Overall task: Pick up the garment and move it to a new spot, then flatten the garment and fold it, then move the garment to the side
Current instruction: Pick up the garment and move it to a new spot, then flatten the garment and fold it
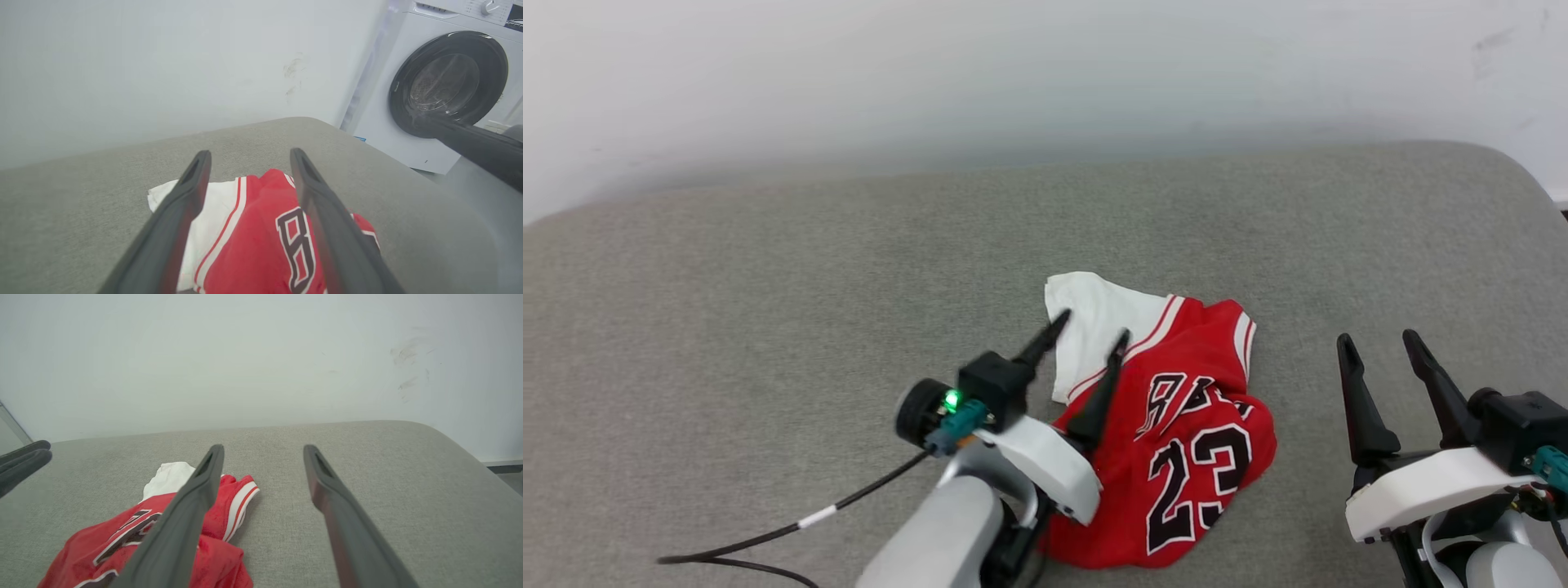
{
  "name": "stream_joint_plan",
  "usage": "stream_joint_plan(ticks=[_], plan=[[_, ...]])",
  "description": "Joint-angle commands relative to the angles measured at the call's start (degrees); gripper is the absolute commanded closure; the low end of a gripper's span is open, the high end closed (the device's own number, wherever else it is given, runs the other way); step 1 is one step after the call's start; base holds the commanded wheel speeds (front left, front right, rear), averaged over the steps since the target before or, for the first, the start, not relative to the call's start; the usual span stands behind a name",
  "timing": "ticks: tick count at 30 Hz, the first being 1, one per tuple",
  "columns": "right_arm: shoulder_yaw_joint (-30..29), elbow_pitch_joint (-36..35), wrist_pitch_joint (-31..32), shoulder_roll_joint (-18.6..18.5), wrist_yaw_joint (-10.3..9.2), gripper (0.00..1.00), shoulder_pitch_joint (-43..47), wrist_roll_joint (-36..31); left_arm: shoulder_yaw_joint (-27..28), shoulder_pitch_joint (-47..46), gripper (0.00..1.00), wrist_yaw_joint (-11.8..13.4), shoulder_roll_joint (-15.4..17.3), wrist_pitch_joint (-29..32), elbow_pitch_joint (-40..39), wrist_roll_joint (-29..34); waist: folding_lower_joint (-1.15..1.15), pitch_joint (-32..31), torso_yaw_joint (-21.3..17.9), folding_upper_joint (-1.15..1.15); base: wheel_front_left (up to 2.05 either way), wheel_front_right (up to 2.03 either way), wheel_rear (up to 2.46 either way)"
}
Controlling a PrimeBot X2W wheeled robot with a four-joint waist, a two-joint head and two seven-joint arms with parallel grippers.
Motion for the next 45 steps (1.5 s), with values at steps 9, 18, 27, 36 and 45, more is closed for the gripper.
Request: stream_joint_plan(ticks=[9, 18, 27, 36, 45], plan=[[-0.56, -0.46, 0.65, 0.39, -0.02, 0.00, 2.69, -0.62, 9.87, 2.93, 0.00, 7.38, 6.01, -1.00, -2.12, -1.67, 0.00, -3.39, 2.38, 0.00, 0.00, 0.00, 0.00], [-1.41, -0.91, 1.74, 0.66, -0.02, 0.00, 5.78, -0.67, 14.12, 11.96, 0.00, 10.21, 12.48, -0.33, -4.12, -3.14, 0.00, -6.26, 2.25, 0.00, 0.00, 0.00, 0.00], [-0.99, -2.49, 3.32, 0.75, -0.02, 0.00, 7.51, -1.14, 12.89, 15.26, 0.00, 11.04, 12.70, 0.34, -6.28, -3.06, 0.00, -7.17, 2.13, 0.00, 0.00, 0.00, 0.00], [-0.24, -3.17, 3.83, 0.79, -0.02, 0.00, 7.21, -1.04, 12.70, 14.54, 0.00, 11.13, 12.48, 0.35, -6.43, -3.64, 0.00, -6.83, 2.41, 0.00, 0.00, 0.00, 0.00], [0.56, -3.80, 4.60, 0.39, -0.02, 0.00, 5.79, -1.07, 7.36, 4.34, 0.00, 4.91, 10.12, 8.17, -2.73, -4.11, 0.00, -4.79, 3.08, 0.00, 0.00, 0.00, 0.00]])
